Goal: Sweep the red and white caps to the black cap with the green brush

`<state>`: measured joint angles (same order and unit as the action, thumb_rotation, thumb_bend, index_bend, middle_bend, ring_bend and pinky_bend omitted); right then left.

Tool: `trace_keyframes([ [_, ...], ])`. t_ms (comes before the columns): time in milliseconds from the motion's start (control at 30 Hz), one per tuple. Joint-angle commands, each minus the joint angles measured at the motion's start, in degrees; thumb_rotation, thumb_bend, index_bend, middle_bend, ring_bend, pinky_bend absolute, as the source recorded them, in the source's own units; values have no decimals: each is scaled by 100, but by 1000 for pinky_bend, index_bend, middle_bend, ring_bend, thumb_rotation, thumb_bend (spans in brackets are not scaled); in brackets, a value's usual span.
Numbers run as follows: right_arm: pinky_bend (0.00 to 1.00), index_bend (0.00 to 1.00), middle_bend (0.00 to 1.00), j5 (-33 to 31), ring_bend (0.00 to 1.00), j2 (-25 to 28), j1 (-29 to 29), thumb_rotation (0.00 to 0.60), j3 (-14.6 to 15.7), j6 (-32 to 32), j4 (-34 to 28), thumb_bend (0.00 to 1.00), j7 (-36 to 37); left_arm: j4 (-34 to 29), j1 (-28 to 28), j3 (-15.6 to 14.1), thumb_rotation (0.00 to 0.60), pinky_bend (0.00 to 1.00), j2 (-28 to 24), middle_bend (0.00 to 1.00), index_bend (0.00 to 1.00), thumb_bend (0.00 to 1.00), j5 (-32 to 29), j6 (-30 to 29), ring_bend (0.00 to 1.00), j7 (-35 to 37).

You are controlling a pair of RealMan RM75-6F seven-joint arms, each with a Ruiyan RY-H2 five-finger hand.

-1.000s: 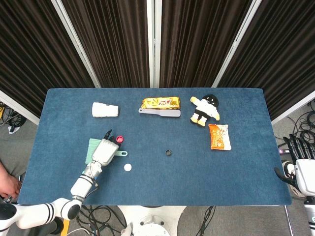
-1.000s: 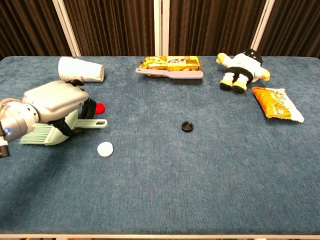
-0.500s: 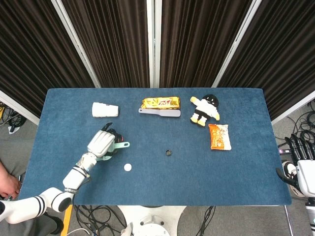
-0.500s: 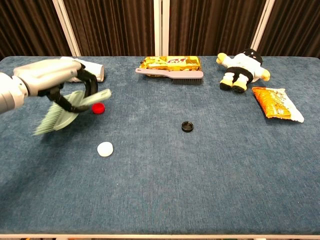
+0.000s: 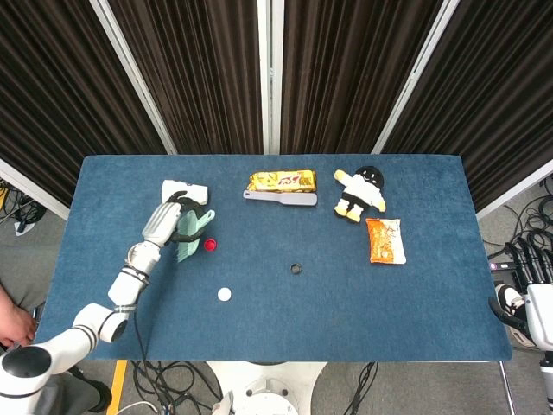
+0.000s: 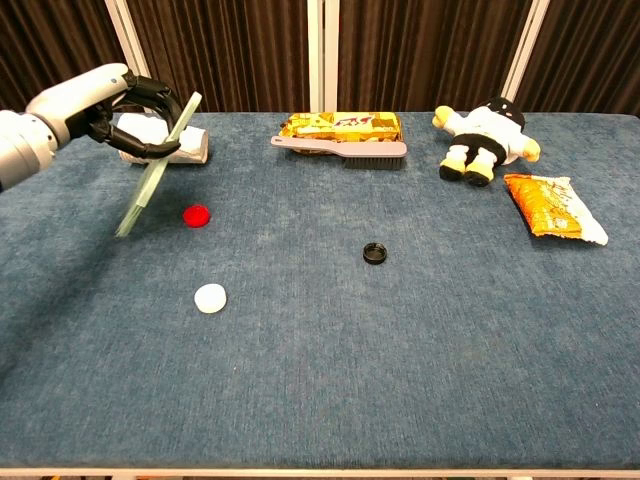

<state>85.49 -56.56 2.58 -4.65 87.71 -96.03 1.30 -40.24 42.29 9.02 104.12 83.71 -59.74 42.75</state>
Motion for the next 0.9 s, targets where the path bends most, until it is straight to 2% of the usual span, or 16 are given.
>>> trace_keyframes([
  [33, 0, 0, 10, -12, 0, 14, -16, 600, -3, 17, -34, 157, -30, 584, 79, -66, 600, 121, 469, 549, 516, 451, 165, -172, 303, 589],
  [233, 0, 0, 10, -21, 0, 26, -31, 600, -4, 22, -67, 158, -58, 1013, 179, -121, 600, 122, 840, 549, 519, 450, 231, -261, 303, 895],
  [367, 0, 0, 10, -28, 0, 34, -51, 600, 0, 34, -65, 158, -54, 1083, 325, -194, 600, 122, 990, 549, 522, 450, 342, -285, 303, 1018],
  [600, 0, 0, 10, -37, 0, 39, -74, 600, -2, 46, -43, 158, -10, 818, 652, -255, 600, 122, 1137, 549, 525, 451, 518, -340, 303, 989],
  [900, 0, 0, 10, -37, 0, 34, -150, 600, 9, 127, 29, 157, 100, 107, 1092, -380, 600, 122, 1089, 549, 525, 451, 749, -124, 303, 798],
])
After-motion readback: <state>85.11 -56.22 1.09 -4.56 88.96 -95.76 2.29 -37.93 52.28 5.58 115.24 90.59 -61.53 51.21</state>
